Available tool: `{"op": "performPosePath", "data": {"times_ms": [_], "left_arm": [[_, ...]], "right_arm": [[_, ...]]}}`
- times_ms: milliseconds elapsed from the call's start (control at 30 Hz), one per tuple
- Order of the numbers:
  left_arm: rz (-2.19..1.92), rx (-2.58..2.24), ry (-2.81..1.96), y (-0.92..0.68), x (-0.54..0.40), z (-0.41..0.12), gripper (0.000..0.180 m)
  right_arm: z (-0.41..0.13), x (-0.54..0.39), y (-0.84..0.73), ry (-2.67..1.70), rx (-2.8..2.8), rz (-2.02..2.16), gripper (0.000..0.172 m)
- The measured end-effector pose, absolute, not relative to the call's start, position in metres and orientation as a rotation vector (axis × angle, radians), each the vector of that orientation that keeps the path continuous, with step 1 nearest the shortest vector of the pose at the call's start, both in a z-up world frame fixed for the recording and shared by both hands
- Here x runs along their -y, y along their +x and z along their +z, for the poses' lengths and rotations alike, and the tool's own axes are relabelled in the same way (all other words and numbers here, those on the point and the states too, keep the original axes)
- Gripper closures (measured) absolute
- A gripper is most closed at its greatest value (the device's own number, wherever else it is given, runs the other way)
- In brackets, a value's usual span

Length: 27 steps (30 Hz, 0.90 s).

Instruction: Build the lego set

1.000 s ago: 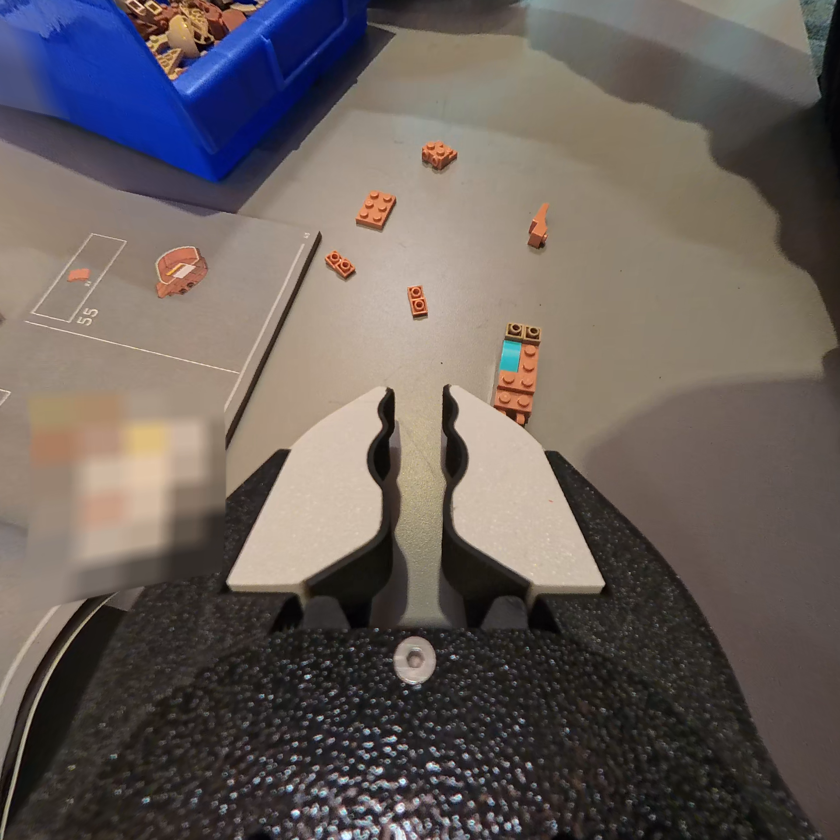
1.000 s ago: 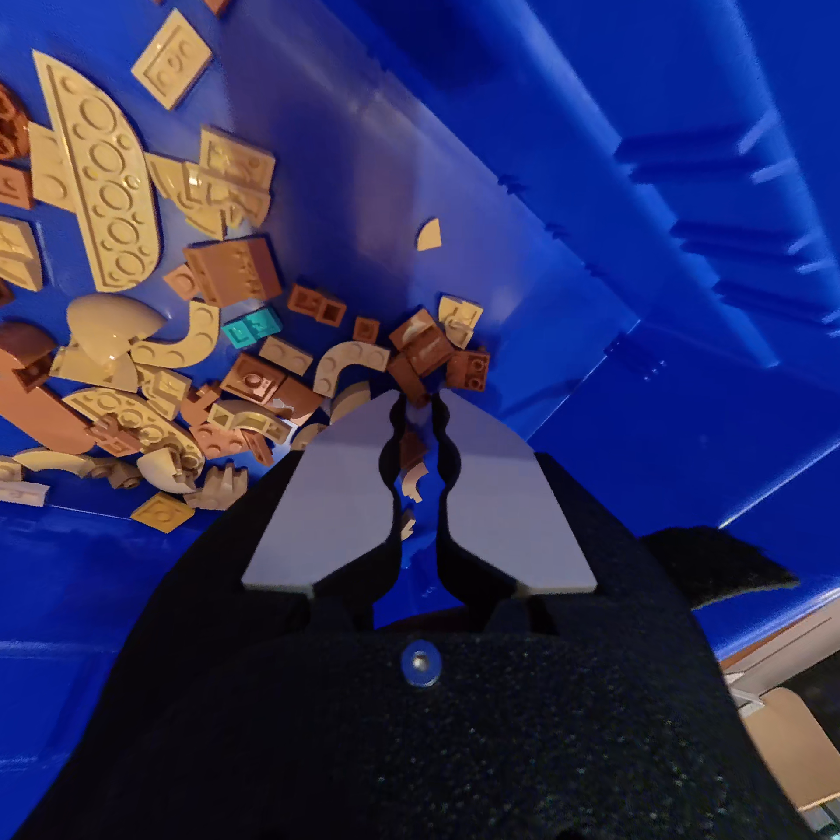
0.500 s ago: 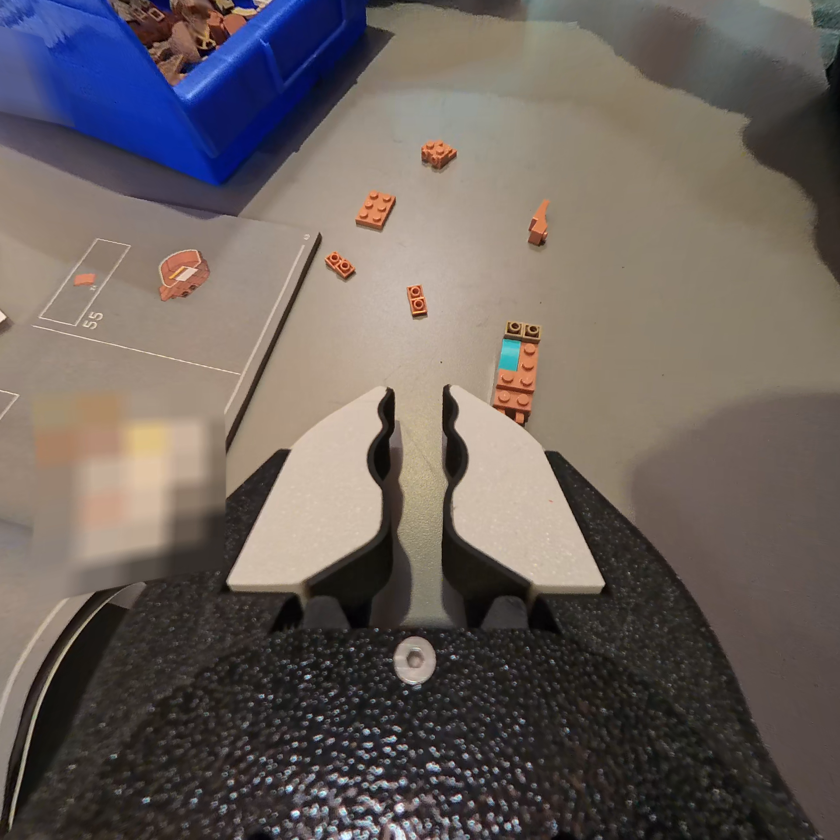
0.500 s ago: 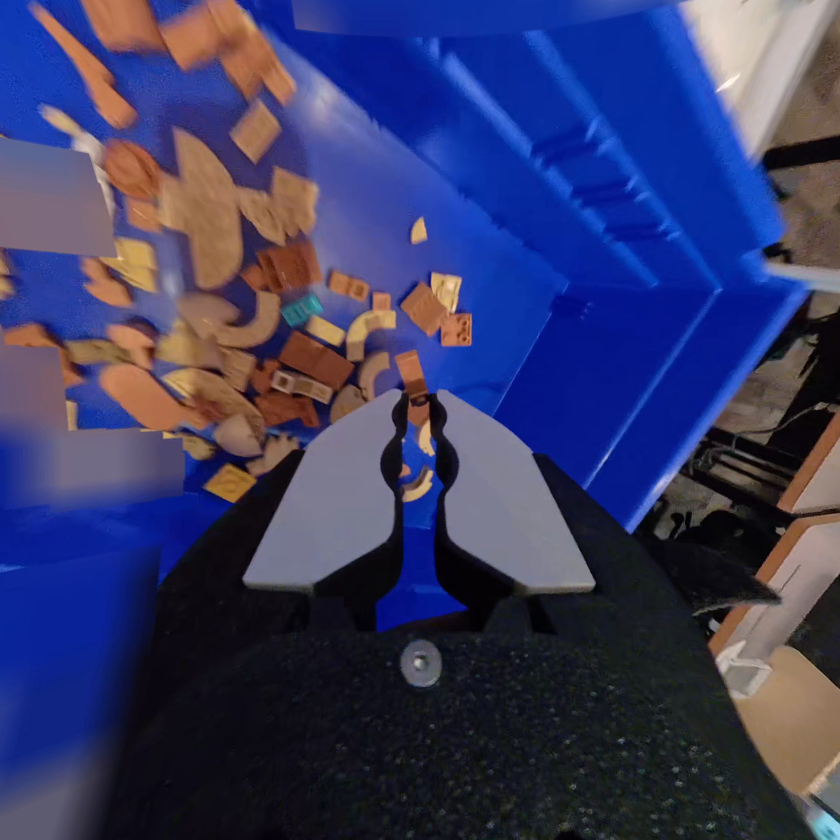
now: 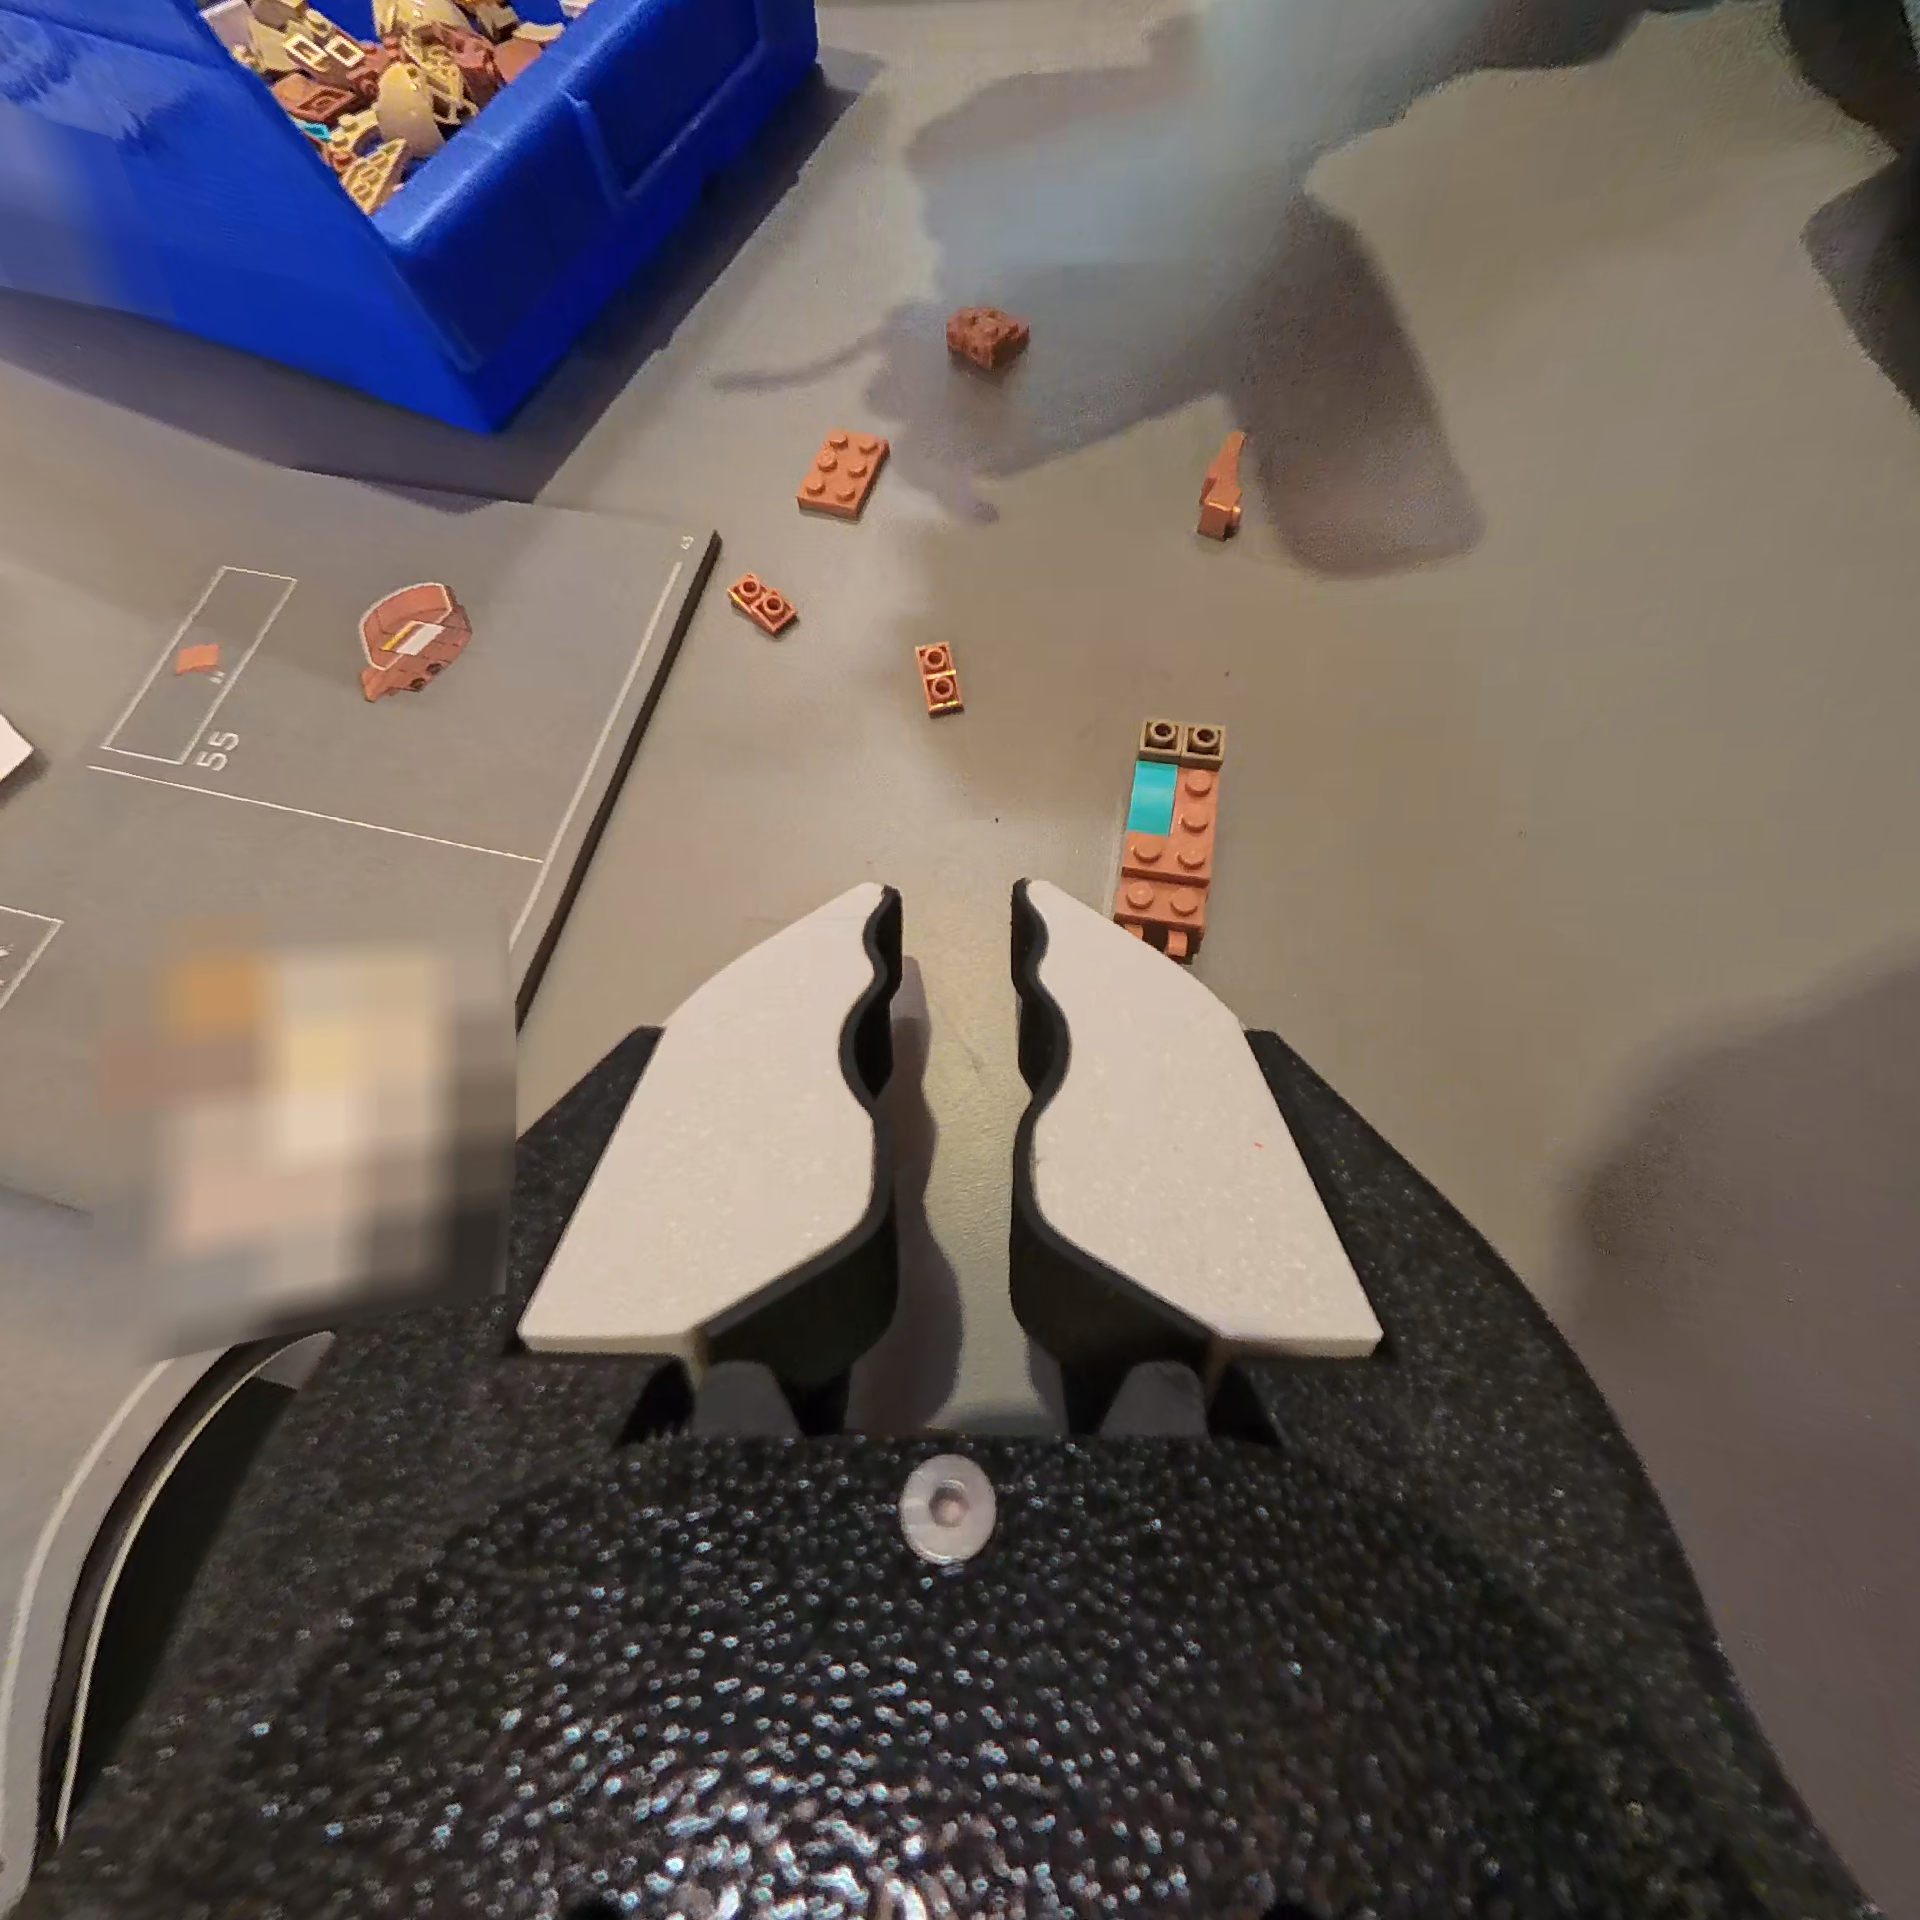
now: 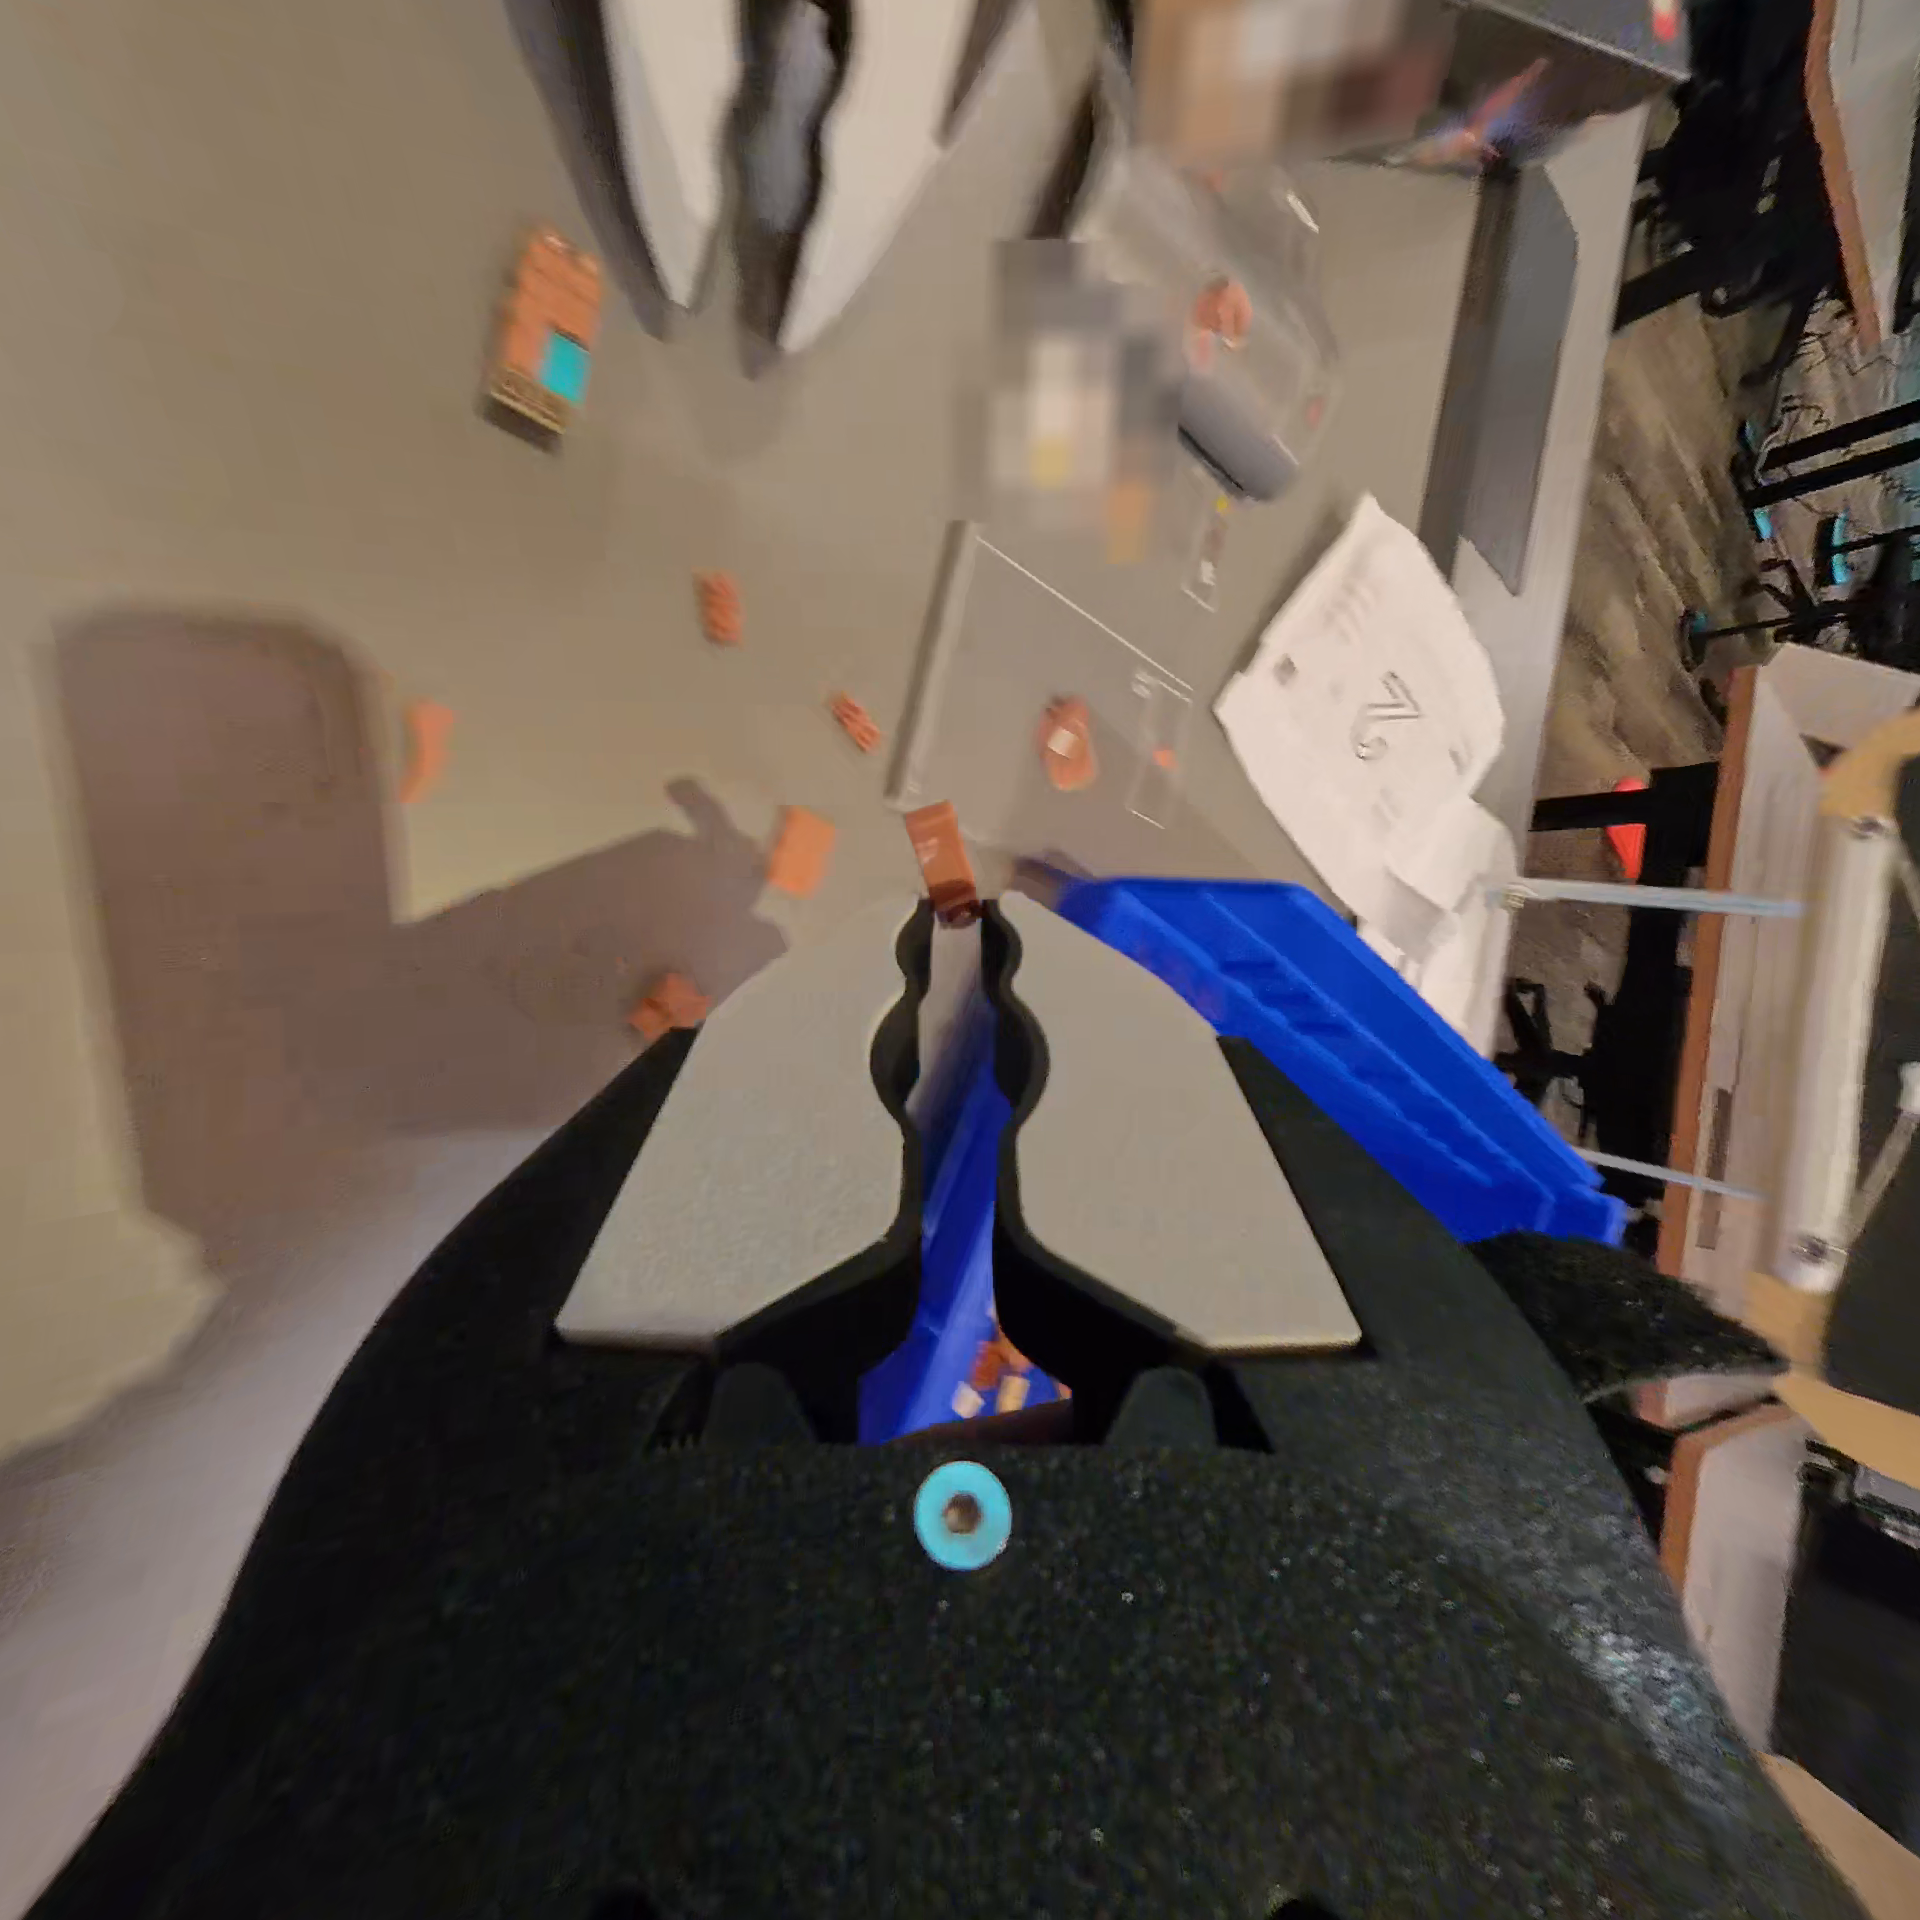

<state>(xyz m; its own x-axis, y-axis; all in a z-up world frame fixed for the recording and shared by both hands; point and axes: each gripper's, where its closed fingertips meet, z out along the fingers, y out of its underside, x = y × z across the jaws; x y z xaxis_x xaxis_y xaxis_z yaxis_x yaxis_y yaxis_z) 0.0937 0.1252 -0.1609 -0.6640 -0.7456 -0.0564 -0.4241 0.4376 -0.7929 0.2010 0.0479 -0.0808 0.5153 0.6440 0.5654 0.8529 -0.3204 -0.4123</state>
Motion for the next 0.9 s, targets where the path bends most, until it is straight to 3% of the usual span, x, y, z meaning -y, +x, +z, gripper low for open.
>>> {"op": "performPosePath", "data": {"times_ms": [267, 467, 900], "left_arm": [[-1.069, -2.306, -0.967, 0.092, -0.124, -0.163, 0.161], [-1.047, -2.313, -0.95, 0.091, -0.123, -0.164, 0.161], [-1.036, -2.327, -0.942, 0.09, -0.122, -0.166, 0.161]], "right_arm": [[-0.139, -0.026, 0.139, -2.137, 1.047, -0.059, 0.163], [-0.152, -0.025, 0.121, -2.117, 0.977, 0.04, 0.163], [-0.167, -0.028, 0.12, -2.096, 1.038, -0.085, 0.163]]}}
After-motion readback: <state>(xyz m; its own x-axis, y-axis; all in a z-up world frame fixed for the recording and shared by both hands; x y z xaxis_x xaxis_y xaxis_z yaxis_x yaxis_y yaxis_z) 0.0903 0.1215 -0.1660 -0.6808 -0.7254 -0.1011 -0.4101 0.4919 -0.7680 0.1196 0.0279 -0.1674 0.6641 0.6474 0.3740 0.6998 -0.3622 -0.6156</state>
